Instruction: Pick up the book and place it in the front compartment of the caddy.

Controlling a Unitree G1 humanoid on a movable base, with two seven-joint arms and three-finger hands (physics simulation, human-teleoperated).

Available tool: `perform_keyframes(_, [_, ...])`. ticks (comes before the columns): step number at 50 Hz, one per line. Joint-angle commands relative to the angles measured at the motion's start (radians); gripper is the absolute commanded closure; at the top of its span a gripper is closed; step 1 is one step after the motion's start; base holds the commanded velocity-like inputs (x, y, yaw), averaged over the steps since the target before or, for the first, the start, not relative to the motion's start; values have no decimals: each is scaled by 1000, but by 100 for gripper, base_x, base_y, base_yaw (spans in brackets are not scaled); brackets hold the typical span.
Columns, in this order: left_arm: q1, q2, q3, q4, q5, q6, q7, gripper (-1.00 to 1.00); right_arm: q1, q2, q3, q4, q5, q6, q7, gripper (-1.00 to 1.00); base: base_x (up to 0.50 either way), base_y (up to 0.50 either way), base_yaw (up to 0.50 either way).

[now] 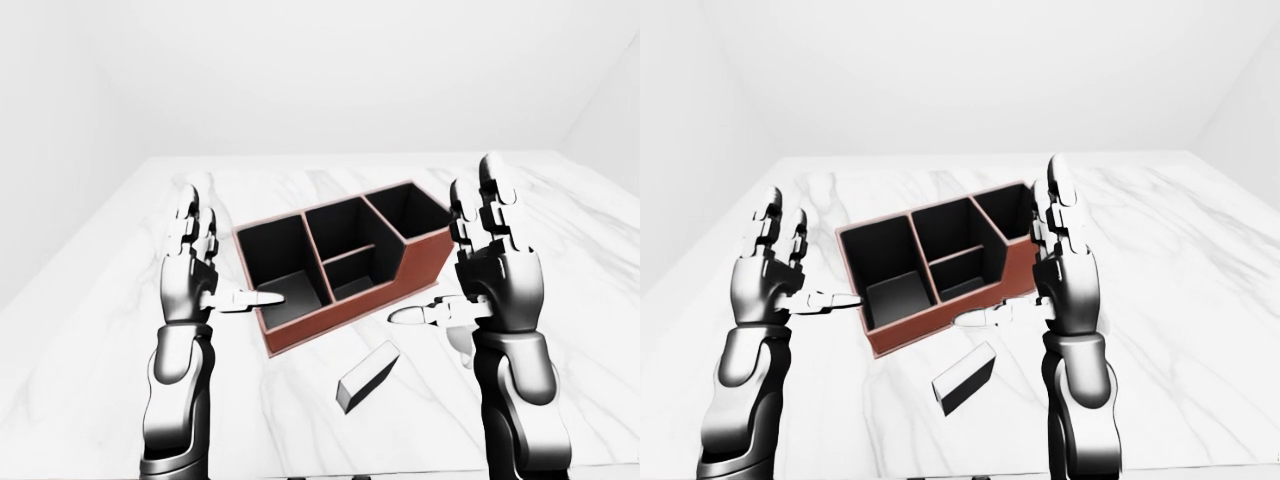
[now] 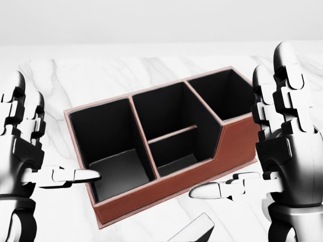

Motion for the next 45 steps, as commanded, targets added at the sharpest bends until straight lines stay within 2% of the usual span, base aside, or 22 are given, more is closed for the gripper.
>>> perform_keyframes(1, [-7,3,4,-4,-4,0,1,-100,3,1,5,-5,-2,0,2,-100,50,0,0])
perform_keyframes(10, [-3,1,3,-3,-3,0,0,-100,1,1,5,15,-16,0,-3,-100,47,0,0])
perform_keyframes(30, [-7,3,5,-11,-5,0,3,-100,-11,-2,17,-25,-59,0,-1,-100,0,0,0])
perform_keyframes(45, [-12,5,6,-4,-6,0,3,-100,-45,-33,-2,-85,-144,0,52,-100,0,0,0])
